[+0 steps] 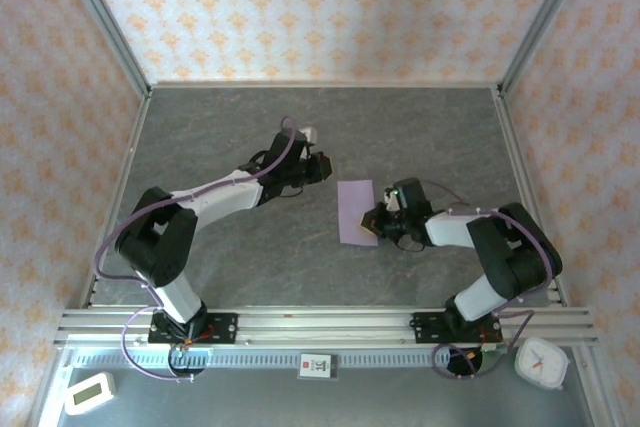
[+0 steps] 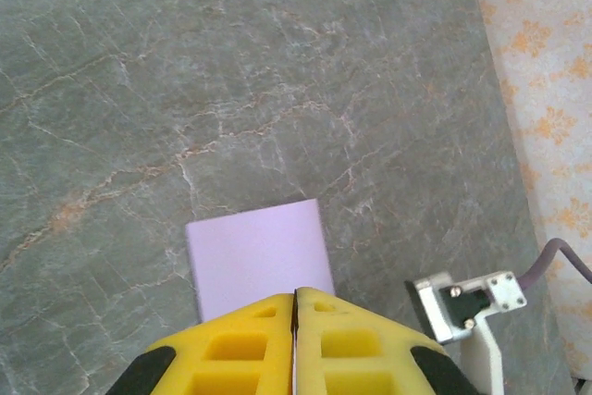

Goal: Fold a paper plane with a square sheet of paper (pick it up from the middle)

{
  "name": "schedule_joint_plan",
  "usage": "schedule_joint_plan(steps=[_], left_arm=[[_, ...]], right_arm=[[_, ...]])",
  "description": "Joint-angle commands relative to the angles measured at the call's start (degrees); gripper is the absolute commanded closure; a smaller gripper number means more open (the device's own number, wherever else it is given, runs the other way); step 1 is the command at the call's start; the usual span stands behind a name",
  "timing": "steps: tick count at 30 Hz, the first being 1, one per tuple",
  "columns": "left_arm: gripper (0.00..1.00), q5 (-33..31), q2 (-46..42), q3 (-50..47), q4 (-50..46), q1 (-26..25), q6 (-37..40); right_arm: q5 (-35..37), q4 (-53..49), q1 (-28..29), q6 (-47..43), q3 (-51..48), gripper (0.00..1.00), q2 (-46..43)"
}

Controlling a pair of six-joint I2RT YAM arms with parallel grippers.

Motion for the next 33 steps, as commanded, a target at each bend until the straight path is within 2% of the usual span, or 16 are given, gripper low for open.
schedule_joint_plan(steps=[1,4,9,12,26,33], left_arm=[[0.9,0.24,1.45,1.66,-1.17,-0.73,1.06],[0.9,0.42,2.06,1.42,-1.07,-1.45,0.67],[0.9,1.15,2.59,0.35,-0.96,-2.92,0.58],[0.9,0.82,1.96,-1.15,-0.87,-3.74,0.21],[0.9,-2.12,-2.64,-6.42,-0.52,-5.32,-4.08],[0.89,-4.12,-5.42,-8.16,-0.31,-7.66,-7.53]], right_arm=[[-0.83,-0.84,3.21,1.35,-0.97,1.0,-0.22],[-1.38,0.62,4.25,3.93,0.48,1.0,-0.56],[0.52,-5.21,4.16,2.51,6.56,1.0,-3.49],[0.89,-7.22,4.16,1.76,6.78,1.0,-5.04],[1.14,0.87,4.16,6.53,-10.26,1.0,-11.99],[1.32,2.5,4.21,6.78,-12.18,1.0,-11.26]])
